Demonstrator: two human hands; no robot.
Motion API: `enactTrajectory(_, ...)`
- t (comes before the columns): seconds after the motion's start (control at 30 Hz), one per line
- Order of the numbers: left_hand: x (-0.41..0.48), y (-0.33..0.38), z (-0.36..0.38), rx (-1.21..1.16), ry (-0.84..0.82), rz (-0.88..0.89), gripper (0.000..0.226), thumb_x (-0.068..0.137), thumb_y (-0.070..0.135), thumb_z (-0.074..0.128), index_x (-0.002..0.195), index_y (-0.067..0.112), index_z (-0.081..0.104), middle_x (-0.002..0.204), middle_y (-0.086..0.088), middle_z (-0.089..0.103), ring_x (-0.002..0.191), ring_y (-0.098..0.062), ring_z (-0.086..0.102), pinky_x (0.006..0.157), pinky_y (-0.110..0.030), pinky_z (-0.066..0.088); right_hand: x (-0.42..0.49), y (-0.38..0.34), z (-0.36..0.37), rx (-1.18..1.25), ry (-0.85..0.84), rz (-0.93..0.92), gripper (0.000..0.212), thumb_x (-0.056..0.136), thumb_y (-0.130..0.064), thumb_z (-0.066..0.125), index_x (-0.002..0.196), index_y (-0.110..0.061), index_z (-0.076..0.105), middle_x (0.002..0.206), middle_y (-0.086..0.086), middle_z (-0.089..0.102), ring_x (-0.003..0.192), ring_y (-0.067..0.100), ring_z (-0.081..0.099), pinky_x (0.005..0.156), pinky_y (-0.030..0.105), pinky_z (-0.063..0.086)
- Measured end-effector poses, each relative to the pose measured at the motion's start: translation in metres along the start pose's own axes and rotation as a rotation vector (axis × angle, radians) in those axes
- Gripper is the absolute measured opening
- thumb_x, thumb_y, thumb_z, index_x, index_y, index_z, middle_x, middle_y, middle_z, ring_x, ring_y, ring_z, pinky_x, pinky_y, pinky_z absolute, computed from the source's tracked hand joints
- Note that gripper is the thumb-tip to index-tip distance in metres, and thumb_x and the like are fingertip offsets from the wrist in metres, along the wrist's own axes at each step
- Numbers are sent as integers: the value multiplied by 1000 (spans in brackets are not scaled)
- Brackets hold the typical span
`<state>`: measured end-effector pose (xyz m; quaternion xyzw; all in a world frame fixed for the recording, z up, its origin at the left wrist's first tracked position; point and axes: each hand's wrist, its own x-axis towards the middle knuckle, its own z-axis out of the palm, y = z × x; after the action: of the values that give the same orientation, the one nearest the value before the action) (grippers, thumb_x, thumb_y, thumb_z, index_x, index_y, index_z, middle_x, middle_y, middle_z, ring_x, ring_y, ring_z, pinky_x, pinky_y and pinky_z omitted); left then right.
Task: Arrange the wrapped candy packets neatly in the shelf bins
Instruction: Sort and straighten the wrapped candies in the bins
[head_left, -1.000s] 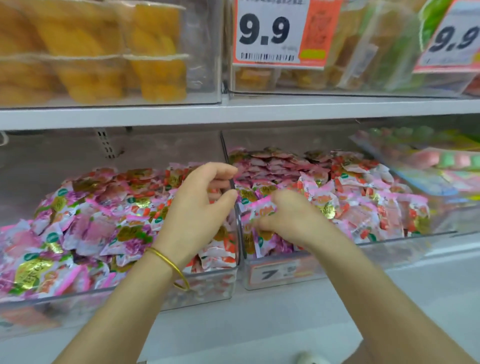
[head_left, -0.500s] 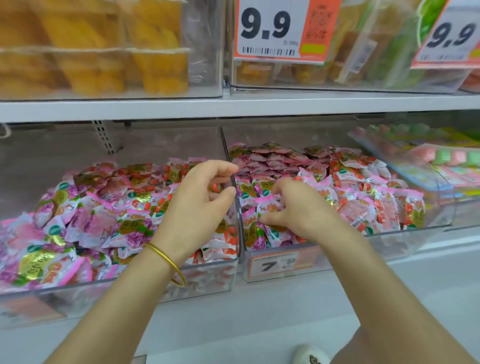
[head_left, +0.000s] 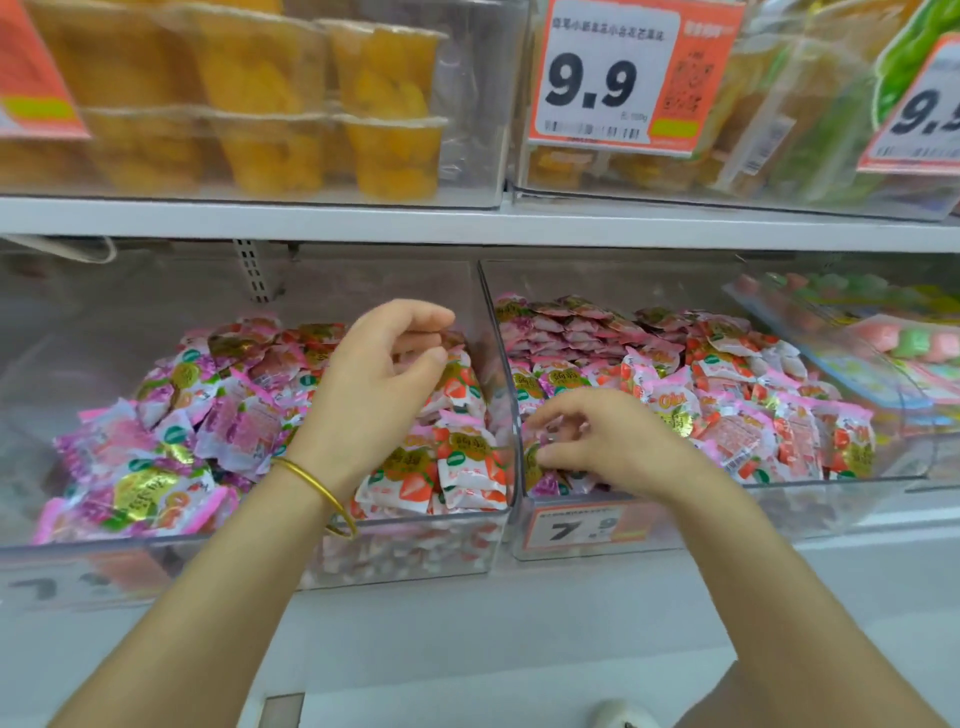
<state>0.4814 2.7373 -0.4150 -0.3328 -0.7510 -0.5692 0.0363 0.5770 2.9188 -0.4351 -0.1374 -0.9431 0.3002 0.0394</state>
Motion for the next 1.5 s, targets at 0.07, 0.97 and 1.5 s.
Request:
enactTrajectory(0.07, 2, -2, -16, 19, 63, -21, 27, 88, 2, 53, 102, 24, 59, 108, 2, 61, 96, 0, 58, 76, -5, 46, -7, -9, -12, 152, 145, 1, 20, 84, -21, 69, 103, -25, 68, 77, -3, 58, 59, 7, 53, 53, 16, 44)
enactTrajectory(0.97, -19, -32, -120, 365, 259, -82, 26, 86, 2, 51, 101, 20, 63, 104, 3, 55, 78, 4, 50, 68, 5, 32, 70, -161, 93, -547, -399, -424, 28, 82, -25, 65, 88, -1, 52, 79, 13, 52, 71, 28, 50, 59, 36, 39)
enactTrajectory(1.5, -19, -12, -99, -528, -107, -682, 42, 99, 34, 38, 104, -2, 59, 96, -25, 66, 85, -31, 68, 69, -34, 59, 33, -154, 65, 137, 129, -388, 31, 85, -7, 56, 113, -16, 65, 99, -2, 70, 89, 9, 64, 78, 22, 50)
